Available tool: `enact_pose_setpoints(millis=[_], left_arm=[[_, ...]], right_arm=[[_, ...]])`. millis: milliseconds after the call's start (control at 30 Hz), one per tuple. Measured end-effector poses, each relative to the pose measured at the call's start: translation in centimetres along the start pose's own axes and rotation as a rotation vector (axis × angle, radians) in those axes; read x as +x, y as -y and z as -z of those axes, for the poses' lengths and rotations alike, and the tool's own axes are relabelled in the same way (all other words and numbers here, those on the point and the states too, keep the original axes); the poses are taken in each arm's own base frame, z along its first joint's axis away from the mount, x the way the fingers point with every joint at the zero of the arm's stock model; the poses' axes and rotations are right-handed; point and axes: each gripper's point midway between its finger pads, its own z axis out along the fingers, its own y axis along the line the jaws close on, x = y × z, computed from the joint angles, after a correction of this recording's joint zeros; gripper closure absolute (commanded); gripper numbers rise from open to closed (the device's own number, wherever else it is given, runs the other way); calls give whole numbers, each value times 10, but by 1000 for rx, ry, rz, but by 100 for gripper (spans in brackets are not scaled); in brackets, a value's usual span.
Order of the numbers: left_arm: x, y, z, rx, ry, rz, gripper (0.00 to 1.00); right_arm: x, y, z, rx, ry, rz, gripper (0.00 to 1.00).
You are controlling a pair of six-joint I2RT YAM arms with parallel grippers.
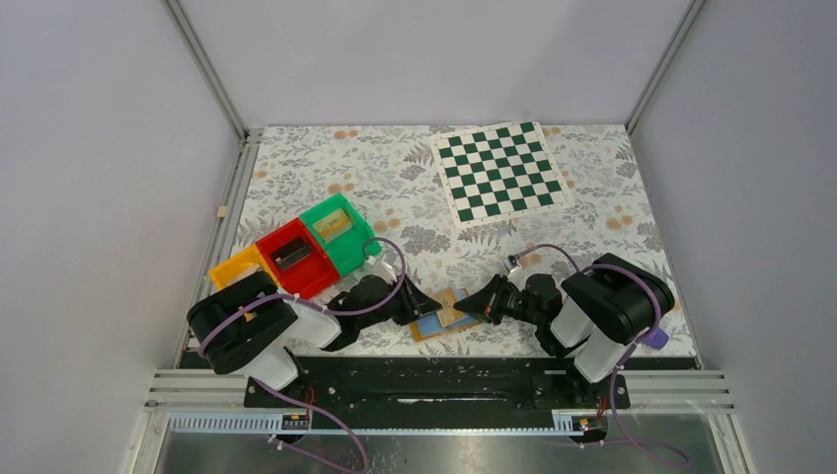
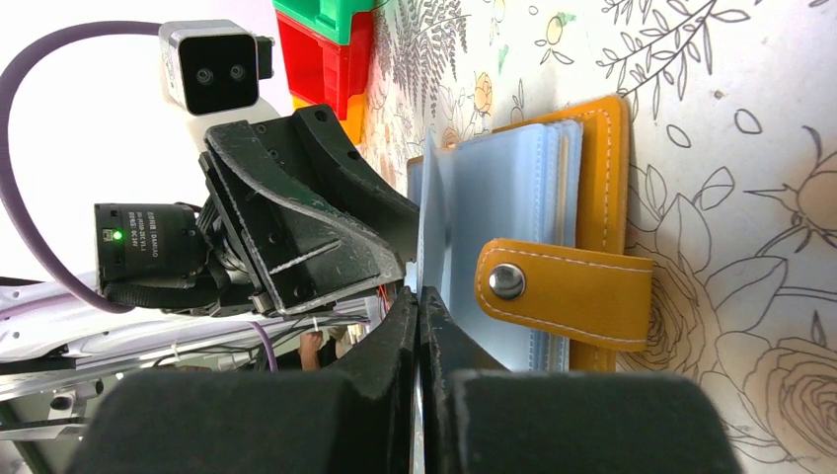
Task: Take the credit cards out of the card holder
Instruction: Remove the credit card from the card holder.
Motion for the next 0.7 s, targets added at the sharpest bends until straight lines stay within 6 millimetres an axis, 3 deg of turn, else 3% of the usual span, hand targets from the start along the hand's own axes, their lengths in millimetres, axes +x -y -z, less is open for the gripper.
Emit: enact_pose_setpoints(millis=[267, 500, 700], left_arm=[[1, 0, 2, 29, 7, 19, 82], [1, 2, 2, 61, 14, 30, 81], [2, 1, 1, 81, 17, 44, 92]], right_arm=[[0, 0, 0, 1, 0, -3, 100], [-1, 0, 1, 1, 3, -9, 100], [-1, 0, 1, 0, 5, -12, 100]])
